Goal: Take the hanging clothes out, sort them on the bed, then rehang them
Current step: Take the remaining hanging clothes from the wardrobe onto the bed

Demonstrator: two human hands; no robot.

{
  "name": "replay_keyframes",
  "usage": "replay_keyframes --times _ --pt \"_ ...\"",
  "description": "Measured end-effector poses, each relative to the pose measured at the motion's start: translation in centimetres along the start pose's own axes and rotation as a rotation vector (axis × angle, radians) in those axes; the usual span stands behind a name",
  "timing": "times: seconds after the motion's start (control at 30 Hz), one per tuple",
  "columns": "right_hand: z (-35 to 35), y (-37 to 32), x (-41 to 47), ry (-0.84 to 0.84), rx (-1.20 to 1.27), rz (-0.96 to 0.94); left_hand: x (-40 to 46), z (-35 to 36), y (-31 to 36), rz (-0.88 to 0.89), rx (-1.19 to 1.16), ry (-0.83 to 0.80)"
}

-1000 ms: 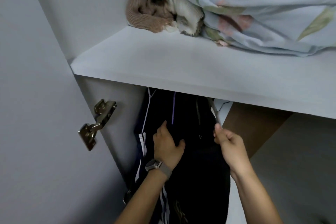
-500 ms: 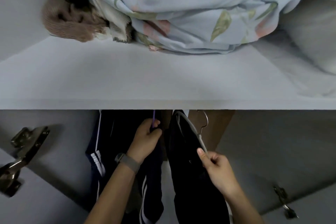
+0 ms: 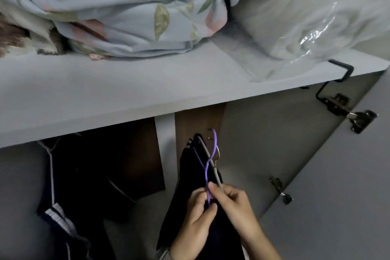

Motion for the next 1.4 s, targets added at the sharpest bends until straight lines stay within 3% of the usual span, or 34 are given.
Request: replay_keyframes --times 0.13,0.33,0.43,0.57,0.7,0.83,0.93,1.07,1.17,1.27,1.4 --pt "-1.7 2.1 -3.7 0.082 0.108 0.119 -2.4 1.9 -0.4 -0.001 -0.042 -0.130" --pt "-7.1 5.1 -10.2 0.270 0.137 0.196 -6.3 8.3 -1.0 0.069 0.119 -0.478" --pt "-10.0 5.9 -13.6 0.328 0.118 0.204 -8.3 11.5 -1.7 0.096 0.213 -0.563" --pt "-13.4 5.9 -17.8 0.374 -0.006 0.186 -10.8 15.2 -1.7 0.141 0.299 -0.711" --pt "-16.0 5.7 -22.0 0.391 -0.208 0.187 -11.8 17.9 -1.5 0.209 0.434 -0.745" --pt "-19.2 5.7 -27.5 0.414 -0.365 0.231 -13.1 21.5 0.4 0.374 0.573 -0.646" --pt "-22.2 5.7 -33.3 0.392 -0.446 0.253 -15.4 25.9 2.9 0.636 0.762 -0.492" --pt "-26.5 5.7 -42.9 0.423 -0.529 0.286 -20.2 34.9 3.8 0.982 0.977 -0.645" --pt "-30.0 6.3 -50.7 0.525 -0.590 0.327 -25.4 41.3 3.8 1.096 0.995 -0.818" --pt "-33.5 6.8 -58.6 0.683 -0.705 0.378 -31.1 47.1 4.3 1.059 1.029 -0.905" --pt "-35.9 6.2 -70.0 0.978 -0.825 0.417 -39.7 53.3 5.2 0.971 0.821 -1.029"
Point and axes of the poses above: each hand's wrist, its own x-axis towards the middle knuckle, its own z-axis out of the palm, y = z × x, the point moved 5 cm from there along x, towards the middle knuckle, and after that the axes turned 1 degree about -x, right-handed, at the moved point
